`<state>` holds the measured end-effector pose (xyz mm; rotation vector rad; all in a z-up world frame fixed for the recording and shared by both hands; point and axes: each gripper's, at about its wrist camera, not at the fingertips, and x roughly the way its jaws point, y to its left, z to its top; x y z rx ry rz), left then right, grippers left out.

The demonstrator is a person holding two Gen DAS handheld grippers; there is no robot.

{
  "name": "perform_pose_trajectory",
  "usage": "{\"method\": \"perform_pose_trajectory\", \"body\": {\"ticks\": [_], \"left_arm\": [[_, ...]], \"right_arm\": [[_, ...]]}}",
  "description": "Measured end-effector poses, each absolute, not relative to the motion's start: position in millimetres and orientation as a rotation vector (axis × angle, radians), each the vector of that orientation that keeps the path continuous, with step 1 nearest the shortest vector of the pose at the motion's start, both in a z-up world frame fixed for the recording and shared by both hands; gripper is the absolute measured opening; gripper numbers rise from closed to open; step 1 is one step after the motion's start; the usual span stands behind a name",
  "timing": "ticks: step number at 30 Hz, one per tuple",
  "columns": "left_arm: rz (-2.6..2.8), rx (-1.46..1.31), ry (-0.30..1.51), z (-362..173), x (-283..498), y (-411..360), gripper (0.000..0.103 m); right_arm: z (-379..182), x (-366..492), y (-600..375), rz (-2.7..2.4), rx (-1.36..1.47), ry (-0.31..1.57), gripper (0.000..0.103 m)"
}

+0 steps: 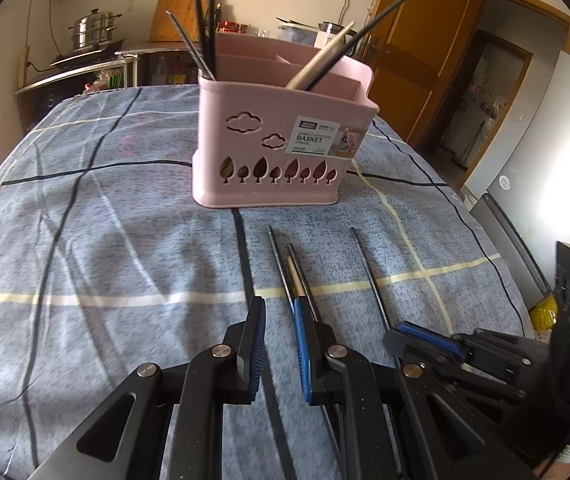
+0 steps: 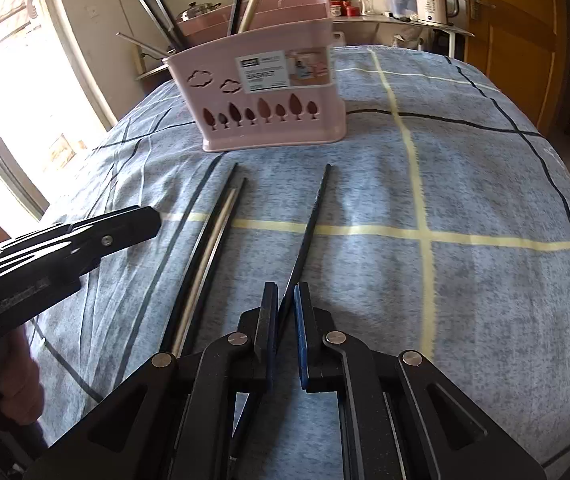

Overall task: Organize utensils
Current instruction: 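Move both tools back down to the remaining chopsticks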

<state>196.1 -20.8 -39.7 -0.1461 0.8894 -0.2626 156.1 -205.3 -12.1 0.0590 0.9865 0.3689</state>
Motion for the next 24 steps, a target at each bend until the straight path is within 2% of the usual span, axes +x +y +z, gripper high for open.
{"method": "perform_pose_trajectory", "body": {"ticks": [8, 19, 24], "left_arm": [[-0.227, -0.144, 0.933, -60.0, 216.8, -30.8, 0.014], [-0.203, -0.128, 0.93, -58.4, 218.5, -34.3, 0.016], [-0.199, -0.117, 0.923, -59.2, 219.9, -36.7, 0.026]], "right_arm": [[-13.1, 156.2, -214.0, 0.379, 0.078, 0.982, 0.008], [-13.8, 155.9, -215.8, 0.386, 0.087, 0.976, 0.008], [-13.9, 155.3, -215.5, 0.384, 0.083, 0.975, 0.008]]}}
